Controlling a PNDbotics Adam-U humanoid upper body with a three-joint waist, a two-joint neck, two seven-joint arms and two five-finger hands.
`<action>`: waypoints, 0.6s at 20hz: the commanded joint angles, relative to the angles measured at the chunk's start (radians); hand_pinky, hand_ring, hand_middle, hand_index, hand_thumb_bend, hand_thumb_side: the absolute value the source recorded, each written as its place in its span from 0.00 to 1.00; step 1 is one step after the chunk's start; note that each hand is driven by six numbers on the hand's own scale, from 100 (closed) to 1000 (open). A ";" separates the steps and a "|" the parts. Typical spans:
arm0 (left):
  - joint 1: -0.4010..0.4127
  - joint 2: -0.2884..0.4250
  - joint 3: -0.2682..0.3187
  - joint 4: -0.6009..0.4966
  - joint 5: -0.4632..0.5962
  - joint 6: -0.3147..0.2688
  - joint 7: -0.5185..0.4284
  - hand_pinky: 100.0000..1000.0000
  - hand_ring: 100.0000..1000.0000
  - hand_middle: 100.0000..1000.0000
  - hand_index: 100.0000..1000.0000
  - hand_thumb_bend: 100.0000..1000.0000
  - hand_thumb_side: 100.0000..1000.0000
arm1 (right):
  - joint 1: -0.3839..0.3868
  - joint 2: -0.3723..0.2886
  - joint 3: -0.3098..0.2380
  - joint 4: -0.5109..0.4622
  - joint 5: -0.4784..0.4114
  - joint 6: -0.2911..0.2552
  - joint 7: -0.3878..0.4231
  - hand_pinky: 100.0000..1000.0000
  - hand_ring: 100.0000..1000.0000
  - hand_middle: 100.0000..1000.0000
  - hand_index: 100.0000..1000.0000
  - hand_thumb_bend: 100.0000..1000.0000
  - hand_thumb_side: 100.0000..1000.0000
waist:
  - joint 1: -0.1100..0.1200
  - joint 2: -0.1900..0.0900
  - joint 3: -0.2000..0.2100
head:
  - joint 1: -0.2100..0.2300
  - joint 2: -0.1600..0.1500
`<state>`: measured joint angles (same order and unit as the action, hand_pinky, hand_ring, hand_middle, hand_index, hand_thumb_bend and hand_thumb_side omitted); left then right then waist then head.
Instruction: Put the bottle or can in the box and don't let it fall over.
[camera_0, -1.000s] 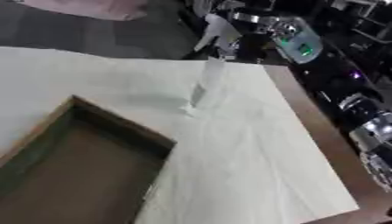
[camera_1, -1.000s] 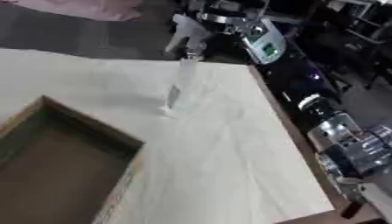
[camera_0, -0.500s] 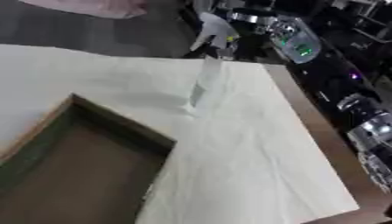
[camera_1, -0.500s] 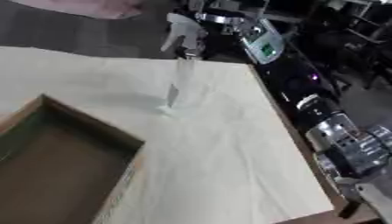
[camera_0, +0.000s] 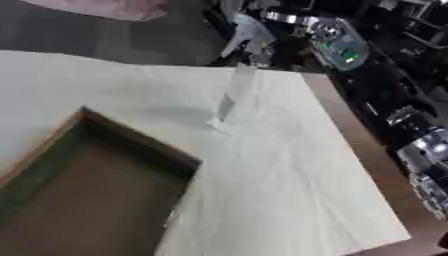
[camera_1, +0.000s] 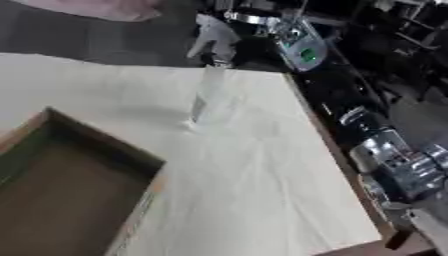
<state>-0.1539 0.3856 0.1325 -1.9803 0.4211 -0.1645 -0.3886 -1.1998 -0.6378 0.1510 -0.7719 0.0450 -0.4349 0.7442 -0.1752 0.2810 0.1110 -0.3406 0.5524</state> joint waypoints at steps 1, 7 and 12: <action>-0.005 0.010 0.000 -0.020 -0.007 0.004 -0.001 0.53 0.72 0.65 0.89 0.00 0.75 | -0.024 -0.038 -0.011 -0.020 -0.003 -0.163 0.163 0.62 1.00 0.67 0.79 0.24 0.14 | 0.004 -0.022 -0.003 | -0.002 -0.001; -0.004 0.010 0.002 -0.020 -0.009 0.008 0.000 0.53 0.72 0.65 0.89 0.00 0.75 | -0.028 -0.034 -0.009 -0.020 0.010 -0.173 0.163 0.61 1.00 0.66 0.78 0.27 0.09 | -0.002 -0.025 -0.003 | -0.003 0.000; -0.005 0.009 0.003 -0.020 -0.010 0.013 0.001 0.53 0.72 0.65 0.89 0.01 0.75 | -0.024 -0.033 -0.008 -0.019 0.019 -0.176 0.163 0.58 1.00 0.64 0.77 0.28 0.00 | -0.007 -0.024 -0.001 | -0.005 -0.004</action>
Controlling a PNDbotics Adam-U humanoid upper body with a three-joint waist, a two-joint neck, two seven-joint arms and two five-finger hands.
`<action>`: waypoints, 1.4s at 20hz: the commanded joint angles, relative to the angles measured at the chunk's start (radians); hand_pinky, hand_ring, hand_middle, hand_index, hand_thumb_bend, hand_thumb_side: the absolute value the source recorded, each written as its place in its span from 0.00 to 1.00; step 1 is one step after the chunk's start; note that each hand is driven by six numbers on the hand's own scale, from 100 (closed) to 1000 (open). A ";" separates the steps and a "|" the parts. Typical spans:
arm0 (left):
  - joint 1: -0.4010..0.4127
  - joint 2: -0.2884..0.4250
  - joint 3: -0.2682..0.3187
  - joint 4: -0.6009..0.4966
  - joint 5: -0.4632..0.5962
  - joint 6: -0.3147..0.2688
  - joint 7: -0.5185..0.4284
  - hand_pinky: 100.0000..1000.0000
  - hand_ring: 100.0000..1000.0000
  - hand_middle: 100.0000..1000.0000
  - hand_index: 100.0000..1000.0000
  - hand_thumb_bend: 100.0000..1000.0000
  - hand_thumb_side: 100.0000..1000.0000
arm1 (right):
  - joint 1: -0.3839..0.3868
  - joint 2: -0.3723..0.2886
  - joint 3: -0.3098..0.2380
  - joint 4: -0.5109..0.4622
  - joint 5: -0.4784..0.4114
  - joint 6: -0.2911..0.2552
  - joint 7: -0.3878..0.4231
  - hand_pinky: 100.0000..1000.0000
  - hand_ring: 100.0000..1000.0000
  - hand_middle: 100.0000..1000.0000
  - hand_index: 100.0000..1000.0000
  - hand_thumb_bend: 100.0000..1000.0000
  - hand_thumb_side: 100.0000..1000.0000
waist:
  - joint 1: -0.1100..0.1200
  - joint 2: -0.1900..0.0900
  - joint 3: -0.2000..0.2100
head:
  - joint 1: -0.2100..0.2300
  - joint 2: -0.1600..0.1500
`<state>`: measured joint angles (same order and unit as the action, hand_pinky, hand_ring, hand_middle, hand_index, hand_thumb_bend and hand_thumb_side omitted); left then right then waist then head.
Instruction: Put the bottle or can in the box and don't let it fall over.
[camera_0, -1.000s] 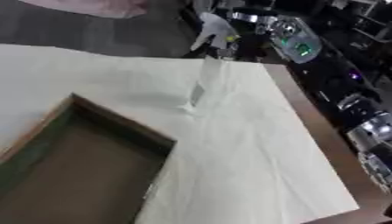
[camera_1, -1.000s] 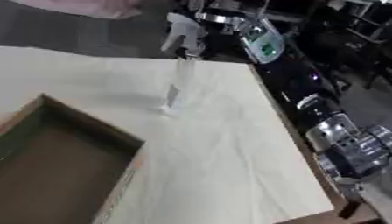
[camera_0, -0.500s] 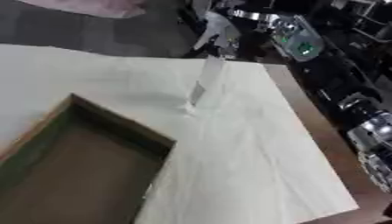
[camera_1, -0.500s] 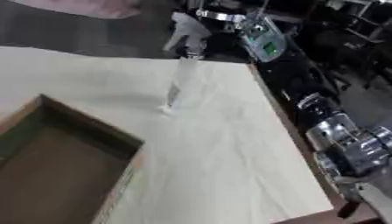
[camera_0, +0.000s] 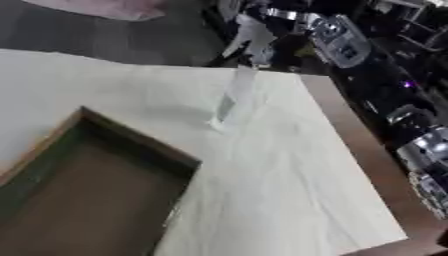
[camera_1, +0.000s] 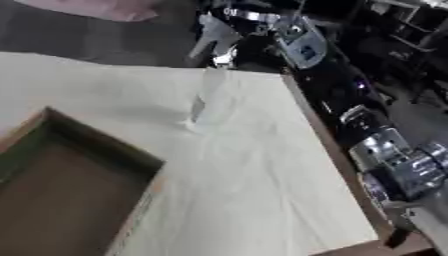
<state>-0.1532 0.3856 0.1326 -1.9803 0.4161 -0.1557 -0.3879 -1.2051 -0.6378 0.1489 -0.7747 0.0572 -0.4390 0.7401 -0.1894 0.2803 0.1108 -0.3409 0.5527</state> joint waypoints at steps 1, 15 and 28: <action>-0.005 0.009 0.003 -0.020 -0.005 0.005 0.001 0.53 0.72 0.65 0.89 0.01 0.75 | -0.018 -0.033 -0.006 -0.015 0.007 -0.172 0.167 0.57 1.00 0.62 0.76 0.28 0.00 | 0.006 -0.024 -0.001 | -0.005 -0.005; -0.008 0.006 0.003 -0.020 -0.007 0.014 -0.002 0.53 0.72 0.65 0.89 0.01 0.75 | -0.017 -0.029 -0.015 -0.016 -0.037 -0.125 0.167 0.26 1.00 0.50 0.69 0.12 0.00 | 0.001 -0.023 0.002 | -0.005 -0.008; -0.010 0.003 0.005 -0.020 -0.010 0.019 -0.004 0.53 0.72 0.65 0.89 0.01 0.75 | -0.009 -0.033 -0.011 -0.030 -0.065 -0.101 0.167 0.00 0.93 0.39 0.61 0.00 0.00 | -0.002 -0.019 0.006 | -0.008 -0.011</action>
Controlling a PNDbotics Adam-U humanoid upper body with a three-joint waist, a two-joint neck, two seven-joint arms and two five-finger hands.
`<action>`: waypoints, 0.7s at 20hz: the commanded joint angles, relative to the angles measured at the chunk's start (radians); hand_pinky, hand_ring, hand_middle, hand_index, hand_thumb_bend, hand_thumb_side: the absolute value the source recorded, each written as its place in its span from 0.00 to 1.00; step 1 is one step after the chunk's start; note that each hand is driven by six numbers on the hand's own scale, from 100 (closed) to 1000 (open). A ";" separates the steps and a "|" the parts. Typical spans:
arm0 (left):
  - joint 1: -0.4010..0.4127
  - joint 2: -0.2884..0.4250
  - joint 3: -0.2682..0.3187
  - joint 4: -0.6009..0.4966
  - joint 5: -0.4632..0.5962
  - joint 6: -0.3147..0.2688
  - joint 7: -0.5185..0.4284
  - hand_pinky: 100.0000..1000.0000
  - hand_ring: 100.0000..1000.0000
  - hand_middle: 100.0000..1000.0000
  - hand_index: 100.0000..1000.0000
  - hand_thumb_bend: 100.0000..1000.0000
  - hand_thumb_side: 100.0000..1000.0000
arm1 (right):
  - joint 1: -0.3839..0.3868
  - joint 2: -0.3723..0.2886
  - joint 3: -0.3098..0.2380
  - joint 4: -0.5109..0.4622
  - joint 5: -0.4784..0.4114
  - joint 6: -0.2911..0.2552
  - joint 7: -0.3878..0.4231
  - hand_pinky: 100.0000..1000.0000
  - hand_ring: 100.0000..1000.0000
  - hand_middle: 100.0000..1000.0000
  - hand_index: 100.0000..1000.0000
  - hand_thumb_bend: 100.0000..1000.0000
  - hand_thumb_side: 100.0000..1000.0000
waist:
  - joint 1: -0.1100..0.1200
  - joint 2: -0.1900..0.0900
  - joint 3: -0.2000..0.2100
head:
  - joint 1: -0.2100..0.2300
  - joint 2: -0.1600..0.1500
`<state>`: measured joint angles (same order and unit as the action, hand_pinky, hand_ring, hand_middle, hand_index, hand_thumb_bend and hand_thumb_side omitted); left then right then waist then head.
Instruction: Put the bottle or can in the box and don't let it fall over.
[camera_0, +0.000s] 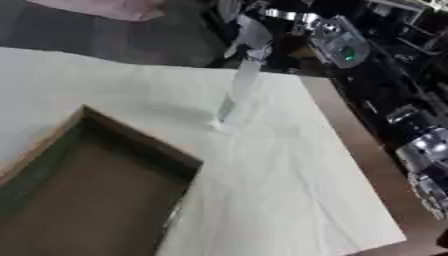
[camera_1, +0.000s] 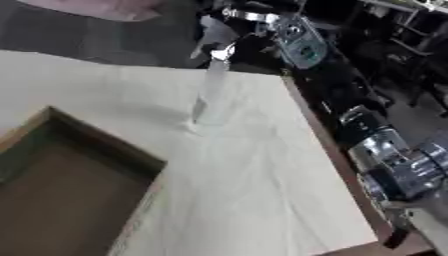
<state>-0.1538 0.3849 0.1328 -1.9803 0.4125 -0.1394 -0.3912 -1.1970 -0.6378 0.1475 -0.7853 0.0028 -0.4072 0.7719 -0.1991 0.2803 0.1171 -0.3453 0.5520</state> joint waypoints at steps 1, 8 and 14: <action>-0.010 0.004 0.005 -0.020 -0.007 0.004 0.000 0.53 0.72 0.65 0.89 0.01 0.75 | -0.017 -0.033 -0.009 -0.020 -0.012 -0.133 0.135 0.00 0.93 0.39 0.61 0.00 0.00 | 0.007 -0.019 -0.001 | -0.003 -0.010; -0.012 0.002 0.005 -0.020 -0.006 0.005 0.001 0.53 0.72 0.64 0.89 0.01 0.75 | -0.013 -0.034 -0.007 -0.024 -0.017 -0.138 0.135 0.00 0.90 0.33 0.54 0.00 0.00 | 0.006 -0.018 0.000 | -0.004 -0.010; -0.015 0.000 0.005 -0.020 -0.005 0.007 0.000 0.54 0.72 0.64 0.89 0.01 0.75 | -0.009 -0.040 -0.013 -0.022 -0.013 -0.128 0.135 0.02 0.96 0.40 0.62 0.12 0.08 | 0.006 -0.015 0.000 | -0.004 -0.008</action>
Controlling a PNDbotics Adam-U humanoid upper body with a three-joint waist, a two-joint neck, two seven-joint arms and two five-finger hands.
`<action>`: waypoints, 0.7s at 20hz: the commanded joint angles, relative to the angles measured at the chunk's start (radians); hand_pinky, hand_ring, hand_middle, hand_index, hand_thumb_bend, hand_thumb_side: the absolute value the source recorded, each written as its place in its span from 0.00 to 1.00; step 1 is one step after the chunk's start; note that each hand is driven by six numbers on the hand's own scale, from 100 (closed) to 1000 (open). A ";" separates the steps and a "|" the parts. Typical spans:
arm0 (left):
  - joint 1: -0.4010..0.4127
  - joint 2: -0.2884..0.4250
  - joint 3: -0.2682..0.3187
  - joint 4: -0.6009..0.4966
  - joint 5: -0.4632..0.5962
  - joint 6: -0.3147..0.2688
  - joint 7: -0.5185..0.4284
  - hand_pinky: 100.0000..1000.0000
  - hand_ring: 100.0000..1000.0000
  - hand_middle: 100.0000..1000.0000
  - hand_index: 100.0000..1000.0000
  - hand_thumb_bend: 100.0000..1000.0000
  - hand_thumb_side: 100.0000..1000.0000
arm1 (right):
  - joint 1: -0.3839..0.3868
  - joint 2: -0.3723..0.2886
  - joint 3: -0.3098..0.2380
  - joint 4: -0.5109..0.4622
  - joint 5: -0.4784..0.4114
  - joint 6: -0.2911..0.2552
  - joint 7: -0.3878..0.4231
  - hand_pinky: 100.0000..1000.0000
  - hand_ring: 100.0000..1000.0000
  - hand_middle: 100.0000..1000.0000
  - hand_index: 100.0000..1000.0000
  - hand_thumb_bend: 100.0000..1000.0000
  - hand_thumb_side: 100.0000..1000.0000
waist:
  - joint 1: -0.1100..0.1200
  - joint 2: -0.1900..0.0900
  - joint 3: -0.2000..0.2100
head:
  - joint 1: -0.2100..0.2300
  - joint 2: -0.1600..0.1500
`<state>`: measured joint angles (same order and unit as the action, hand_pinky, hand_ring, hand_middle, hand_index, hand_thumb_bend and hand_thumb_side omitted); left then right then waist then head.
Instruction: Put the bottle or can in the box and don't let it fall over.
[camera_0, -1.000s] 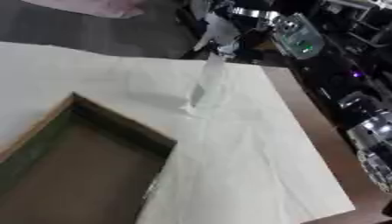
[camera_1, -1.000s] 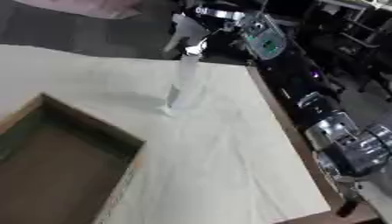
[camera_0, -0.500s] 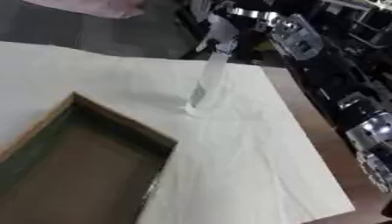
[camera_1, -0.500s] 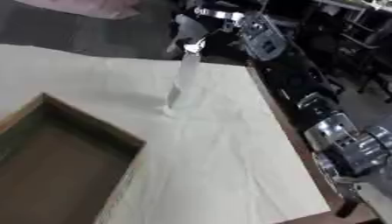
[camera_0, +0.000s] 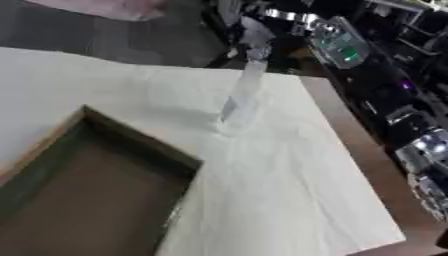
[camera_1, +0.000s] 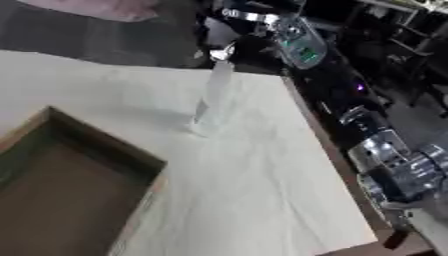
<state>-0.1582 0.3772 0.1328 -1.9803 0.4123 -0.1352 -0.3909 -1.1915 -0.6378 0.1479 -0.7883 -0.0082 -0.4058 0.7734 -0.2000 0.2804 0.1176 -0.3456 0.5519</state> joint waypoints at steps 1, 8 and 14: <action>-0.011 0.007 0.005 -0.020 -0.005 0.003 0.000 0.54 0.72 0.64 0.89 0.01 0.75 | -0.014 -0.041 -0.015 -0.020 0.004 -0.128 0.133 0.07 0.99 0.42 0.64 0.17 0.10 | 0.007 -0.015 -0.001 | -0.004 -0.008; -0.012 0.006 0.006 -0.020 -0.003 0.004 0.000 0.54 0.72 0.63 0.89 0.01 0.75 | -0.008 -0.046 -0.020 -0.025 0.051 -0.144 0.120 0.26 1.00 0.52 0.72 0.30 0.20 | 0.007 -0.014 -0.002 | -0.002 -0.008; -0.012 0.004 0.005 -0.020 -0.003 0.007 -0.001 0.54 0.72 0.63 0.89 0.02 0.75 | -0.004 -0.050 -0.024 -0.022 0.082 -0.143 0.094 0.24 1.00 0.50 0.70 0.28 0.21 | 0.007 -0.014 -0.005 | 0.000 -0.007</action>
<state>-0.1595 0.3761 0.1330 -1.9803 0.4123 -0.1302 -0.3916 -1.1790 -0.6426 0.1359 -0.7936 0.0658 -0.4261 0.7531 -0.2003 0.2809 0.1162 -0.3451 0.5519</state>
